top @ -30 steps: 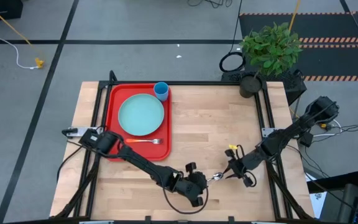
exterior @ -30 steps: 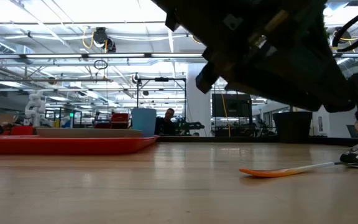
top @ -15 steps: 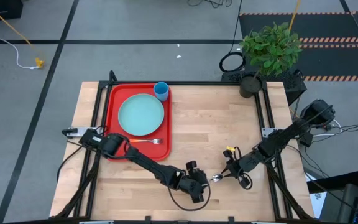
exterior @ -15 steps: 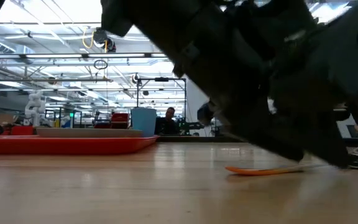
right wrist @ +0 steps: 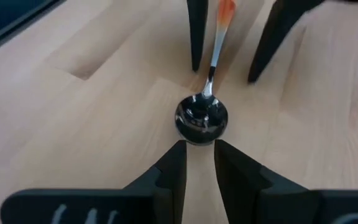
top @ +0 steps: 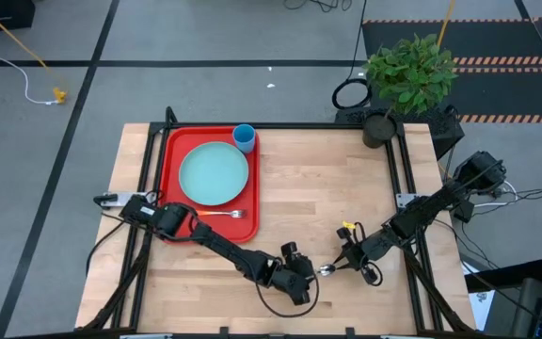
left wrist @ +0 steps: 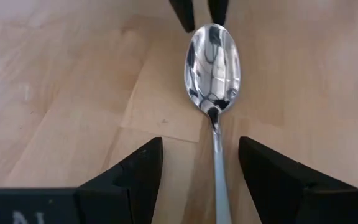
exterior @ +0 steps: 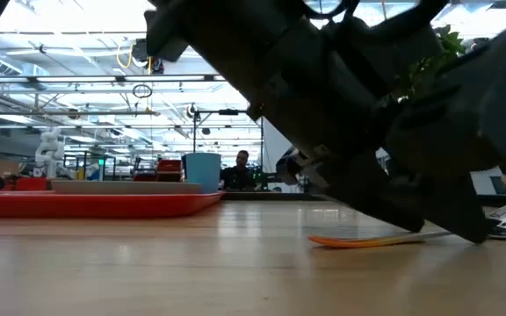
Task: Pick and place plate/cup/fork/spoon on tray
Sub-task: Put the orange spoon on the red serving tray to the right of the orange fork
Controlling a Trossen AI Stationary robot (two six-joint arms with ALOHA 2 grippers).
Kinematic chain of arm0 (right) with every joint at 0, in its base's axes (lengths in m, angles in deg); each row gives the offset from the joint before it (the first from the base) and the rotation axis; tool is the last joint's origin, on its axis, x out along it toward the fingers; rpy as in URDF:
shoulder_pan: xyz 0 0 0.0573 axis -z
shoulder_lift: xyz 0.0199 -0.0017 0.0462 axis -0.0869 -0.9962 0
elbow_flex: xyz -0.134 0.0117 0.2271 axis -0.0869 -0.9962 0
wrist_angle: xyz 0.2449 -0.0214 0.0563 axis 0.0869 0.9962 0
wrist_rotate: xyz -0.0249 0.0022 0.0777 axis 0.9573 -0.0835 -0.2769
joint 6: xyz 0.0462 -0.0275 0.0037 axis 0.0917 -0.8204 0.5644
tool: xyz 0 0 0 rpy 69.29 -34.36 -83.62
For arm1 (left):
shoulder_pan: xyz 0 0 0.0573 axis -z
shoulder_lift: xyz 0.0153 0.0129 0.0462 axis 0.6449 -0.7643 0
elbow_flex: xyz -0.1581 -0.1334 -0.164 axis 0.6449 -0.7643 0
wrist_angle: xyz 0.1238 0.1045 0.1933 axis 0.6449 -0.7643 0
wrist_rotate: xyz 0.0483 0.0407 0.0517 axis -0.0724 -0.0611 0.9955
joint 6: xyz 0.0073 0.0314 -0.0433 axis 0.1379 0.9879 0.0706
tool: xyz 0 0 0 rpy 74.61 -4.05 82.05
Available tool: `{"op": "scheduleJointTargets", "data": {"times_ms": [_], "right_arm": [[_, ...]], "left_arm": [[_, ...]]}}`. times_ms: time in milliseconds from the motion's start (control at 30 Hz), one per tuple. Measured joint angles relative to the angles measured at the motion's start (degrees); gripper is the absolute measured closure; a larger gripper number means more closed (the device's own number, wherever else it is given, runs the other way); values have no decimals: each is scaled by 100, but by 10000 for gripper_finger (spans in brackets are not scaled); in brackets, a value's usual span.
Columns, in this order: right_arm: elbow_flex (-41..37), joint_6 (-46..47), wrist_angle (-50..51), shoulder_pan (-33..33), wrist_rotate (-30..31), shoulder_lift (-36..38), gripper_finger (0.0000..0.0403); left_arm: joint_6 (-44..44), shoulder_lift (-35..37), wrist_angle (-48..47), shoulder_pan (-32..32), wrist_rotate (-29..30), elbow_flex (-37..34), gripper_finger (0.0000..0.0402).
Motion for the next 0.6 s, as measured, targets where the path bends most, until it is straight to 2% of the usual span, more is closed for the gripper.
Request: {"op": "scheduleJointTargets", "data": {"times_ms": [100,200,600], "right_arm": [[2,14,6,0,0,-1,331],[2,38,-10,0,-1,-1,330],[2,106,9,0,15,123,330]], "left_arm": [[83,-96,179,2,98,4,190],[181,-140,175,10,114,9,212],[792,-177,369,57,61,4,387]]}}
